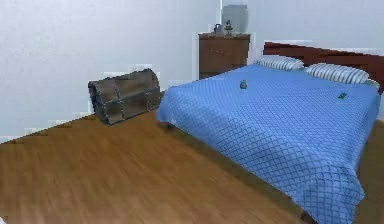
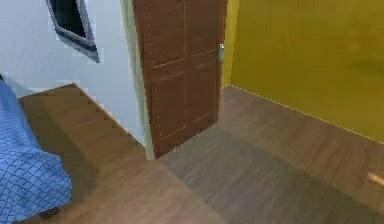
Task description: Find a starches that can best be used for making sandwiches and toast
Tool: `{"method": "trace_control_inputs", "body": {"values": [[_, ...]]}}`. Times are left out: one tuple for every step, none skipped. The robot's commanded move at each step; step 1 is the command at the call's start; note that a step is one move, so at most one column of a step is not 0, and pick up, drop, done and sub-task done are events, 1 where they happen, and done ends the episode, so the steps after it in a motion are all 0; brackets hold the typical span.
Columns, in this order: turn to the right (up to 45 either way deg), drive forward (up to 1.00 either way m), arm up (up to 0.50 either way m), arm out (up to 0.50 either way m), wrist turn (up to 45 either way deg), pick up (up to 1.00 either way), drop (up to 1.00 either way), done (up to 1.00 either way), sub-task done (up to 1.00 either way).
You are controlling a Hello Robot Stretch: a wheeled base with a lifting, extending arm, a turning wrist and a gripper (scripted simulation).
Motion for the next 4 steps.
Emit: {"method": "trace_control_inputs", "body": {"values": [[-24.0,0.00,0.00,0.00,0.0,0.00,0.00,0.00,0.00],[0.0,0.40,0.00,0.00,0.0,0.00,0.00,0.00,0.00],[18.0,0.00,0.00,0.00,0.0,0.00,0.00,0.00,0.00],[0.0,0.10,0.00,0.00,0.0,0.00,0.00,0.00,0.00]]}}
